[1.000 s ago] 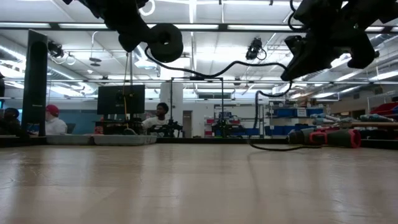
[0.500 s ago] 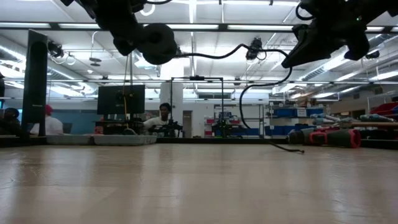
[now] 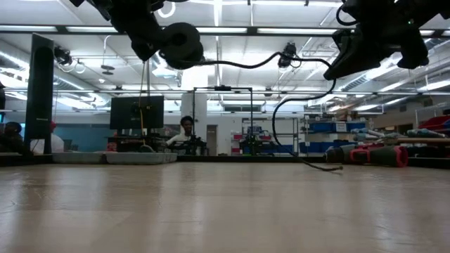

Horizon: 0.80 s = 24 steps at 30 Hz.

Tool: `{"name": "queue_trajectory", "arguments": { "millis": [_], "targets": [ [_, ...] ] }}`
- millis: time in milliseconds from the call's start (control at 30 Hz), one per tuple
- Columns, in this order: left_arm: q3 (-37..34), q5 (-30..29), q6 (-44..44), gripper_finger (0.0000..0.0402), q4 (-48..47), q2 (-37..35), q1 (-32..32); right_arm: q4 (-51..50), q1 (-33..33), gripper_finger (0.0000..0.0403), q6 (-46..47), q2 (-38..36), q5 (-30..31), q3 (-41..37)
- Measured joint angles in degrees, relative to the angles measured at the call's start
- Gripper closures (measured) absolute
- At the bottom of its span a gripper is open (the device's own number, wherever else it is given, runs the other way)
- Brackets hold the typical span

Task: Coil cords
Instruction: Coil the black wire on the black spool

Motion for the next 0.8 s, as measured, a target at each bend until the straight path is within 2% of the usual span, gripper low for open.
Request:
{"name": "queue_trajectory", "arguments": {
  "millis": [233,500,800],
  "targets": [
    [0.0,0.01,0.15,0.0401,1.63,0.0,-0.02,-1.15,-0.25,0.0398,0.47,0.0,4.37,0.0],
    [0.0,0.74,0.07,0.0401,1.22,0.0,-0.04,0.0,-2.11,0.0398,4.04,-0.03,4.17,0.0],
    [-0.23,0.82,0.11,0.0401,-2.09,0.09,-0.79,13.29,-3.77,0.0398,1.62,-0.52,2.41,0.0]
  ]
}}
